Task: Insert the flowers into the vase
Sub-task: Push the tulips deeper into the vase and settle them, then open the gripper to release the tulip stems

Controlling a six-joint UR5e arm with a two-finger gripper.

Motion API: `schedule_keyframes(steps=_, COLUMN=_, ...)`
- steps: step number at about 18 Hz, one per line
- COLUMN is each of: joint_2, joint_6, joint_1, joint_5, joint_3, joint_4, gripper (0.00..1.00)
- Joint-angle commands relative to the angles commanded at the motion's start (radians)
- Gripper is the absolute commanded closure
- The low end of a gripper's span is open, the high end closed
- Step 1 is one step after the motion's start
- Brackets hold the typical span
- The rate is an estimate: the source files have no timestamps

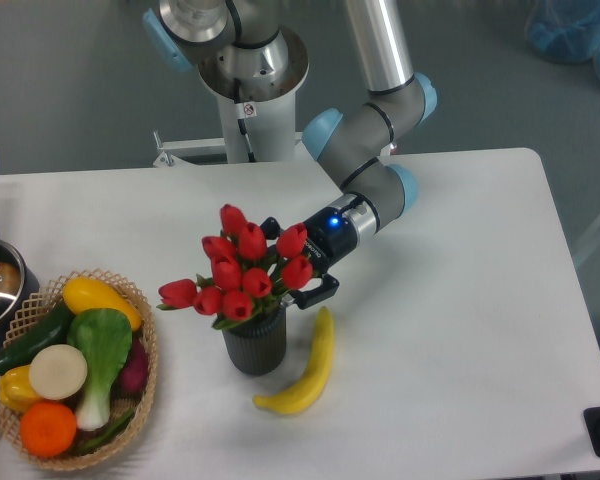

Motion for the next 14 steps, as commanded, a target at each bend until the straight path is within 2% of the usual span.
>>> schedule_keyframes(steps=9, joint_2=0.015, joint_6=0.017, joint_1=0.003, joint_5=0.028, joint_3=-0.015, joint_4=0.000, gripper=0.30)
schedule_keyframes(steps=12, joint_2=0.018, joint_6=0.017, joint_1=0.018, joint_5=0.029, joint_3=-0.014, joint_4=0.000, gripper=0.23)
schedule_keyframes(steps=14, joint_2=0.057, joint_6=0.017, joint_1=0.050, joint_5=0.055, joint_3=-0.018, joint_4=-0.002, gripper=0.15)
